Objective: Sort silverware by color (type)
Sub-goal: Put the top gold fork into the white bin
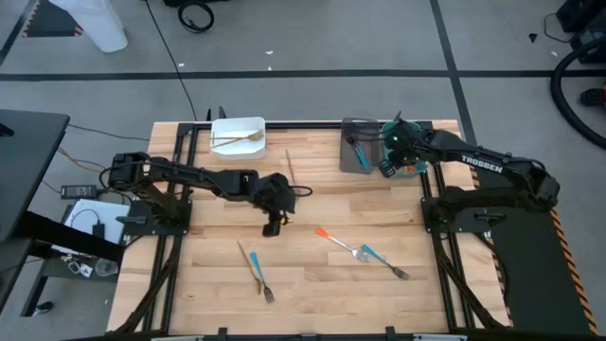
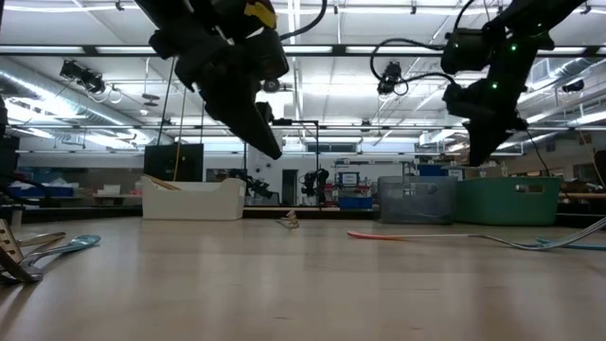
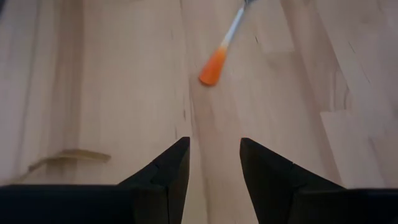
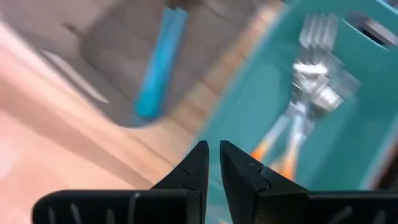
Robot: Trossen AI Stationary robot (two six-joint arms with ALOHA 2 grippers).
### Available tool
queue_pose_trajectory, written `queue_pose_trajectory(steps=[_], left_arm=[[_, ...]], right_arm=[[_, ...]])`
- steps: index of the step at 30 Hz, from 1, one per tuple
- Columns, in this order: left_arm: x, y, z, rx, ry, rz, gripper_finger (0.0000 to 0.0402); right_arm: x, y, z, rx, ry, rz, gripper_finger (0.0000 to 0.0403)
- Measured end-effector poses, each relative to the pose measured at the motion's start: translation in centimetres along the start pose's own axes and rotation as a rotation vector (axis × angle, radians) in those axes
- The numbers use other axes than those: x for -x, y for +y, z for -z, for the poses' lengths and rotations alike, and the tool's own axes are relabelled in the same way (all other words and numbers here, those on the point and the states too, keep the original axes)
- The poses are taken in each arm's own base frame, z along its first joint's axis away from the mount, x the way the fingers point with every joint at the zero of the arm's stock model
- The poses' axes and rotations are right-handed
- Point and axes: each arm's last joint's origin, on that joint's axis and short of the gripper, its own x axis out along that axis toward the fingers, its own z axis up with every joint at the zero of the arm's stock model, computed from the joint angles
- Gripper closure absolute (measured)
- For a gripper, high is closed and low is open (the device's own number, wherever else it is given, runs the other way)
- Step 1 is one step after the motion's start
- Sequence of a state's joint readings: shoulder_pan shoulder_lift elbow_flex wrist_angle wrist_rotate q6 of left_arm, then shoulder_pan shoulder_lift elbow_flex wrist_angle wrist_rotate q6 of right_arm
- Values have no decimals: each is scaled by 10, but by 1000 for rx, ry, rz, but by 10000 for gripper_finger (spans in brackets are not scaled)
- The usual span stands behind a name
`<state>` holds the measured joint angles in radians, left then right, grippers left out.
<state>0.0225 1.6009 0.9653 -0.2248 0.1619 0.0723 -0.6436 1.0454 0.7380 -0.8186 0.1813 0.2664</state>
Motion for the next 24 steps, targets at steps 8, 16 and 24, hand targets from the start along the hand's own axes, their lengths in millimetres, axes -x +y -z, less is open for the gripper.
queue_pose_trajectory(steps=[8,16,24], left_arm=[[0,-16,18,-47,201,46,251],[1,-37,31,-193,336,110,251],[3,-56,39,-342,408,172,251]], right_arm=[[6,29,-6,102,-114,-203,355],[20,61,-14,204,-366,-245,355],[38,91,-13,320,-529,-416,355]])
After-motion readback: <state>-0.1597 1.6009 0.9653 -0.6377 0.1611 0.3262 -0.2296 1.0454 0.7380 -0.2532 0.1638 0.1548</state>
